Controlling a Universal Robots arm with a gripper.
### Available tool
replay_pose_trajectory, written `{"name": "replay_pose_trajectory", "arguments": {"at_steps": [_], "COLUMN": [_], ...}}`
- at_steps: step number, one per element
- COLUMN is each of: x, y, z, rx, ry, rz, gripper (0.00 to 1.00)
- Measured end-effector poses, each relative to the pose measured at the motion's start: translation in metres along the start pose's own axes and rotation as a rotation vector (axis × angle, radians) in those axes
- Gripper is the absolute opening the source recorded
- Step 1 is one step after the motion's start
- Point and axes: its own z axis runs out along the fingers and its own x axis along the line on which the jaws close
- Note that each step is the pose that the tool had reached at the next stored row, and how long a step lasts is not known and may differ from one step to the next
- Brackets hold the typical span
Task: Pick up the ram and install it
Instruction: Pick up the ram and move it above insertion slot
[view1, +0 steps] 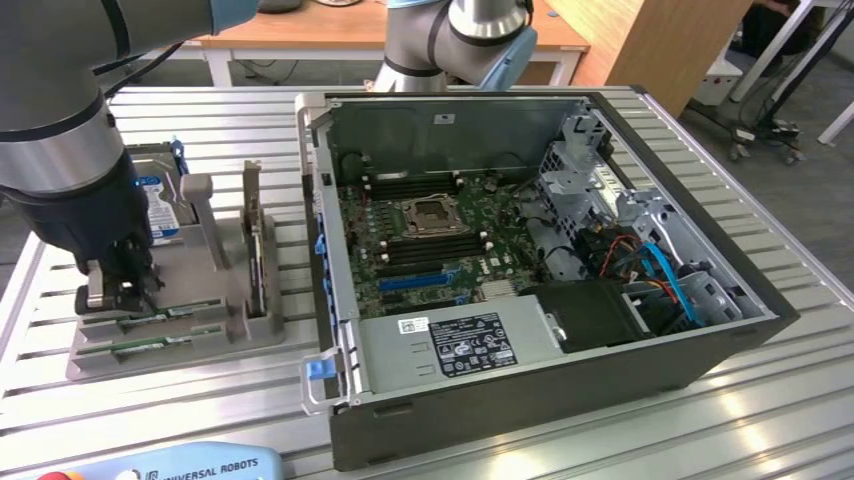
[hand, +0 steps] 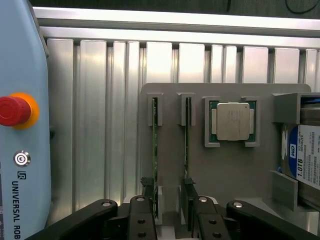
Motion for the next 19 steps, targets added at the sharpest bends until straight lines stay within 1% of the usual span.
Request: {"name": "replay_pose_trajectory", "arguments": {"at_steps": [15,19], "x": [0.000,0.000], "y": [-0.0002,-0.0002], "z": [0.0115,0.0117], "rx": [0.0001,-0.0001], "ry": [0.0000,0.0001], "rz": [0.000,0.000], "gripper": [0.36,0.36]}}
